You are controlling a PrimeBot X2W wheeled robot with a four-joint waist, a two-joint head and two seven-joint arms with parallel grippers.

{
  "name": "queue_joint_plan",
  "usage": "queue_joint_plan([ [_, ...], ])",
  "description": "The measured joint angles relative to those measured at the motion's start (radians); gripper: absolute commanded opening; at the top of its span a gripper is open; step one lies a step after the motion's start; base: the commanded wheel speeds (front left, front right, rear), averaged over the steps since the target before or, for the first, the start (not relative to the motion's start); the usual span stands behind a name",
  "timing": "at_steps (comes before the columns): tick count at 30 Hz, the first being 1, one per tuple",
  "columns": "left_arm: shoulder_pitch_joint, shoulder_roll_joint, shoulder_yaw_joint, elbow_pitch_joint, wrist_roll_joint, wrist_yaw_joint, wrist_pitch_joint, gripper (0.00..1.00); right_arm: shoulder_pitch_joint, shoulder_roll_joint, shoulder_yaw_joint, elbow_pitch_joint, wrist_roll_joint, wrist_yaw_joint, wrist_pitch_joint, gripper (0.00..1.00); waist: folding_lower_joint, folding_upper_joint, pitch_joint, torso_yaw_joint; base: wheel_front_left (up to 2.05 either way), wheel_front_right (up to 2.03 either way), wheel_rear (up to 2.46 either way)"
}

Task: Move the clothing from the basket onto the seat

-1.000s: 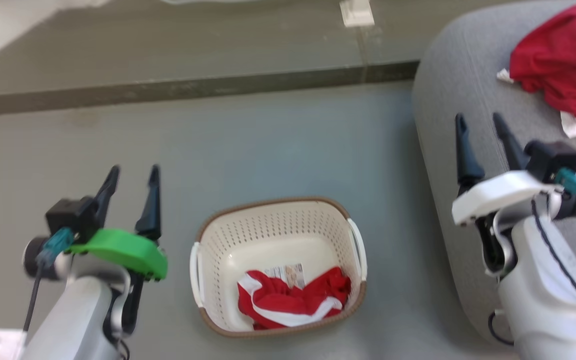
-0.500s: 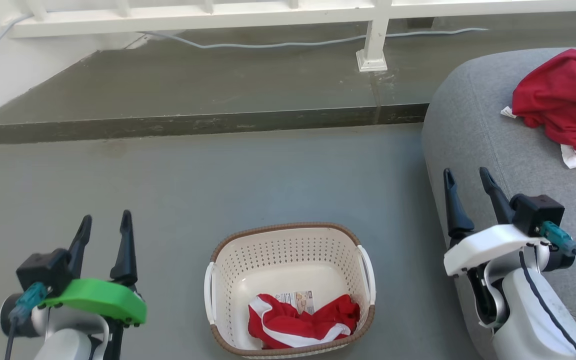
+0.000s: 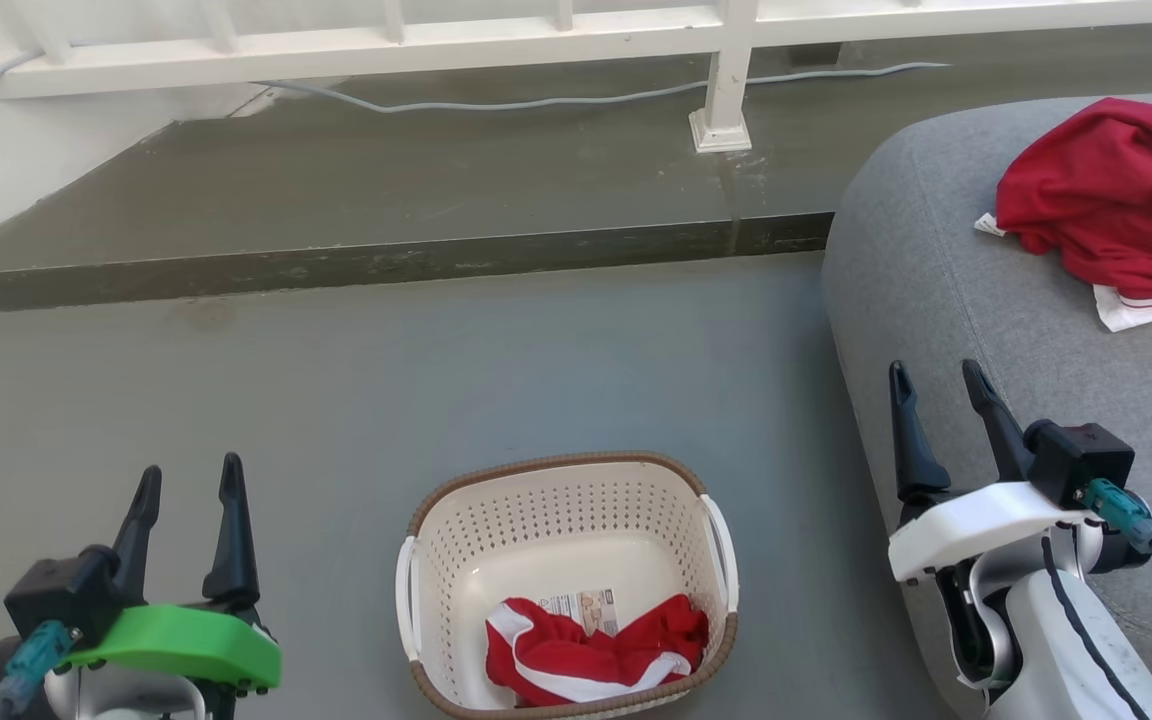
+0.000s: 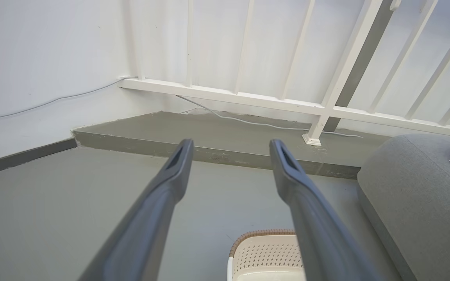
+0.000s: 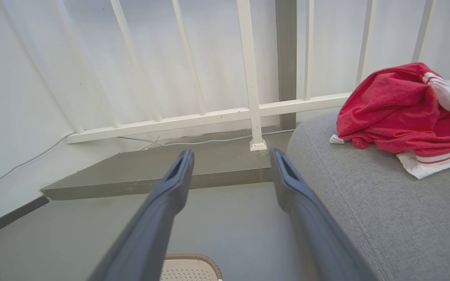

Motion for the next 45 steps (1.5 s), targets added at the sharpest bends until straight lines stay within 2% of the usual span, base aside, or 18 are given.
queue_joint_plan([
  [31, 0.072, -0.029, 0.037, -0.073, 0.052, -0.012, 0.0, 1.0, 0.038, 0.006, 0.002, -0.079, 0.003, -0.017, 0.0, 1.0, 0.0, 0.0, 0.019, -0.009, 0.0, 0.0, 0.0],
  [45, 0.074, -0.032, 0.041, -0.107, 0.096, -0.03, 0.0, 1.0, 0.032, 0.007, -0.009, -0.137, 0.002, -0.018, 0.0, 1.0, 0.0001, 0.0, 0.095, -0.011, 0.0, 0.0, 0.0],
])
